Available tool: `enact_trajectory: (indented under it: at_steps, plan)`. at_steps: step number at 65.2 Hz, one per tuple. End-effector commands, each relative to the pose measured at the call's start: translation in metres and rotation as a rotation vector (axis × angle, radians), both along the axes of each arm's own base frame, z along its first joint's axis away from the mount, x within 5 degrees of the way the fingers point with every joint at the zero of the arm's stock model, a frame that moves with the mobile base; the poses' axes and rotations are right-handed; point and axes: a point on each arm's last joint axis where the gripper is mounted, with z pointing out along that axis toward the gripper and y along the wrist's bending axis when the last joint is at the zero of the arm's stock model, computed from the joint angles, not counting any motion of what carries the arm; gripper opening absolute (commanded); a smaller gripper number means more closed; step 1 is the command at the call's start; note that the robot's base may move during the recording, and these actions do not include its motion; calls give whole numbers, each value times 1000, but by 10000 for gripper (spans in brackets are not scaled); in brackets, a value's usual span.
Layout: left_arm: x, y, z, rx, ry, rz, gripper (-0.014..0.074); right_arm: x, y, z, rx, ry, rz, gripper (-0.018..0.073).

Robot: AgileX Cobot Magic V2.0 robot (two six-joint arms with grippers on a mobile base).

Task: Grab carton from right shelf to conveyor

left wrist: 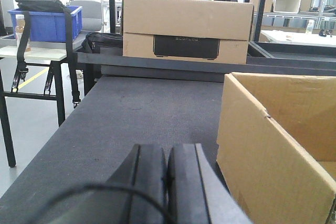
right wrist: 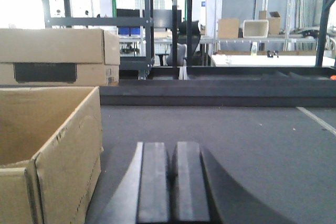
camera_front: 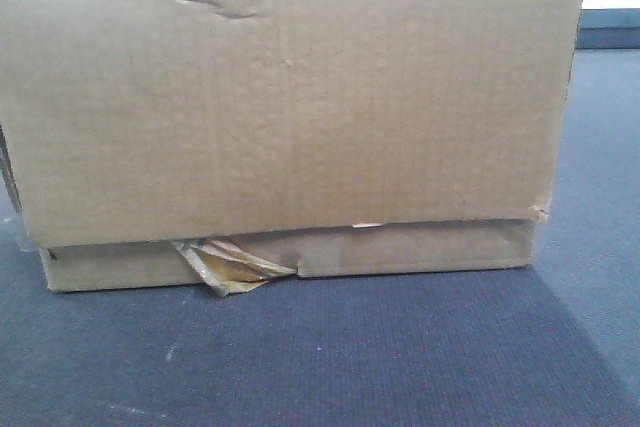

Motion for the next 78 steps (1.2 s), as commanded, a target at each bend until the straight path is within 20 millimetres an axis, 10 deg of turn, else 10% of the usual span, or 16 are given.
enact_trajectory:
  at_steps: [1, 52, 78]
  plan:
    - [-1, 0, 1, -1, -13, 0, -6, -1, 0, 4, -15, -55, -7, -69]
    - [-3, -3, -5, 58, -14, -34, -6, -2, 0, 5, -14, -69, -6, -69]
    - [-10, -5, -82, 110, -111, -42, -6, -2, 0, 5, -14, -69, -6, -69]
